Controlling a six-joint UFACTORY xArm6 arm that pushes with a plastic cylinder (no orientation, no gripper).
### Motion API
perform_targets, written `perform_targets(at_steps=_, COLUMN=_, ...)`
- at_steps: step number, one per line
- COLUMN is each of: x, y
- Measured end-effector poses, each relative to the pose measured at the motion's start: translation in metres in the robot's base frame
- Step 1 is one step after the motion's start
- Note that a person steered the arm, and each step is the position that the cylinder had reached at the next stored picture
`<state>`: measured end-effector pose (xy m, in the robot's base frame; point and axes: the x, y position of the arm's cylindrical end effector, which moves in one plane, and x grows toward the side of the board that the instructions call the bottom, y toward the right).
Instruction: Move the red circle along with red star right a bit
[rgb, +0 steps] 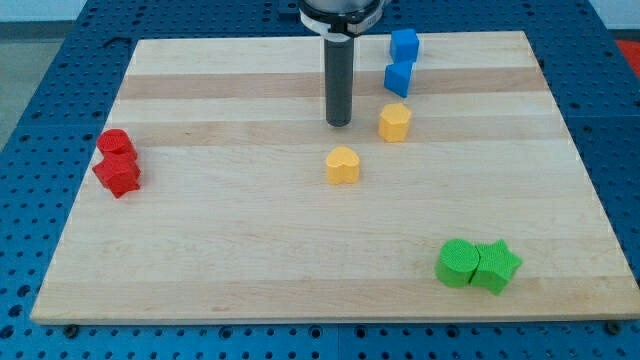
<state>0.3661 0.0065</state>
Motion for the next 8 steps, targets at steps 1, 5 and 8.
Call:
perform_targets(at_steps=1, x=-0.003, y=-0.005)
perform_targets(at_steps=5, x=-0.04, y=-0.181)
perform_targets(at_steps=8, x=-0.036, y=-0.311)
